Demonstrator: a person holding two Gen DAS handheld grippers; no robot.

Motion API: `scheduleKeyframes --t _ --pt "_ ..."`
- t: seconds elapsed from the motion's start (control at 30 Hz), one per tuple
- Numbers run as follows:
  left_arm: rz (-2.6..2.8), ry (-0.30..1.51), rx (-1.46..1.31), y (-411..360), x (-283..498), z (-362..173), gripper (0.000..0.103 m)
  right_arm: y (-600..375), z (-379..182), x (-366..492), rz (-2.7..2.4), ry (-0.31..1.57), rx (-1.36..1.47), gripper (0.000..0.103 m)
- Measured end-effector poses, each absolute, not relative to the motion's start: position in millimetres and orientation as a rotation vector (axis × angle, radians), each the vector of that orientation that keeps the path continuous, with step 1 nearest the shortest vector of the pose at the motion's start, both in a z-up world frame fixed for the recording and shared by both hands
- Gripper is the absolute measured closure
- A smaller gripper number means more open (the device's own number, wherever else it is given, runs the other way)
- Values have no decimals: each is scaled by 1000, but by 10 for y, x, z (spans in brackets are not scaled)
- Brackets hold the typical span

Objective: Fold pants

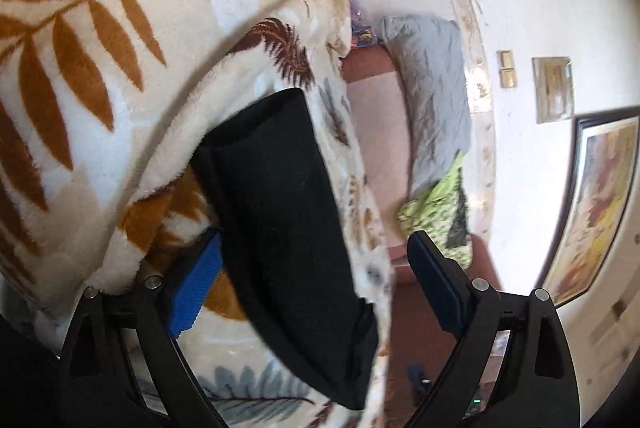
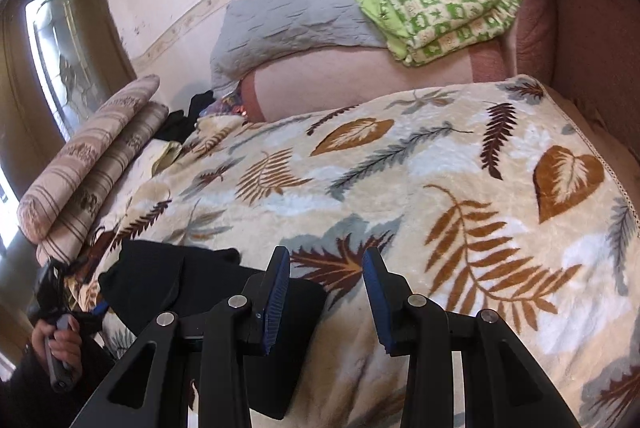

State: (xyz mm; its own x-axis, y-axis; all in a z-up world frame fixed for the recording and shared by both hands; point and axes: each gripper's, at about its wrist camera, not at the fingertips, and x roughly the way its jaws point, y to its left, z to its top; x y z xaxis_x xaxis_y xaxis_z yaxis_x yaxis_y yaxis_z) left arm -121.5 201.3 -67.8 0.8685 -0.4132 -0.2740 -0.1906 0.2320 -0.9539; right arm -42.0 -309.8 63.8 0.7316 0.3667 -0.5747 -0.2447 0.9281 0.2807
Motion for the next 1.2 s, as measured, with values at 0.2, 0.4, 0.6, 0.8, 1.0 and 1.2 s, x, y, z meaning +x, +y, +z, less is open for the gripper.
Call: scheduleKeyframes --t 0.2,0.4,0.6,0.8,1.0,1.2 --pt "-234 484 -1330 2022 -1261 -606 11 -3054 606 -404 341 685 173 67" --pt "-146 526 -1282 1965 -1196 -645 12 -3045 588 -401 333 694 167 67" --pt "-91 563 -1211 1909 -1144 -621 60 -3012 564 -396 338 703 153 67" --pt "14 594 -1032 1791 -1151 -581 86 -2997 563 -405 344 702 156 67" --pt "96 479 -526 1249 -1235 -80 89 -3008 565 -402 344 700 157 67" --pt "43 324 -60 371 -1326 259 89 -3036 581 -429 389 690 230 67"
